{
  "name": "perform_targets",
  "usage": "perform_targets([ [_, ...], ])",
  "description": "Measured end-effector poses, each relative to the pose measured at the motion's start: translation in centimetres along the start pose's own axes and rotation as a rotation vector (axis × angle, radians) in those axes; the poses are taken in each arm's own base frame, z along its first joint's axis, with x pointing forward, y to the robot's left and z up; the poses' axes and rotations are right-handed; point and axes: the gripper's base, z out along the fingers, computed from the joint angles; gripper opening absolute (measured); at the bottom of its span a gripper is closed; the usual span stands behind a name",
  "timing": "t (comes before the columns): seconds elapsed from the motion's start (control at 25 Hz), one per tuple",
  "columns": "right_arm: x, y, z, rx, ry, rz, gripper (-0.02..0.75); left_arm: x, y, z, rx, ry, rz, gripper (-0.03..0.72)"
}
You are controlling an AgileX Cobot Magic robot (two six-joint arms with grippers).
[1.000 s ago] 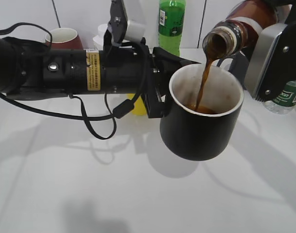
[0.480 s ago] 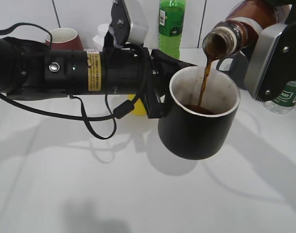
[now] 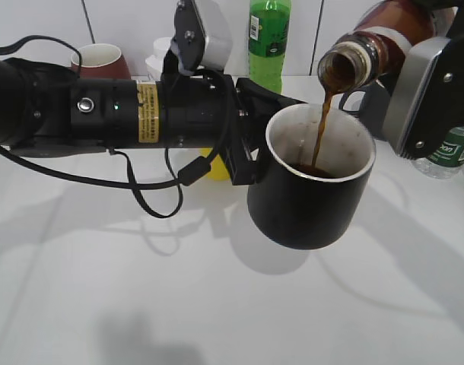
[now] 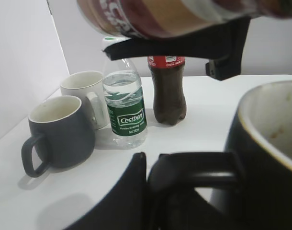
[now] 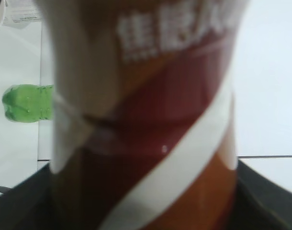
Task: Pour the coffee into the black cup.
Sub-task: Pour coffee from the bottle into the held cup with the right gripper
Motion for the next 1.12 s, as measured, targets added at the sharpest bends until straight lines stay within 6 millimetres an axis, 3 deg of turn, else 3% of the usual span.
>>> perform_targets([
  [1.12,0.0,0.0,0.0,0.0,0.0,-0.045,0.528,0.0,0.01,0.0,-0.001,0.001,-0.034,0.034],
])
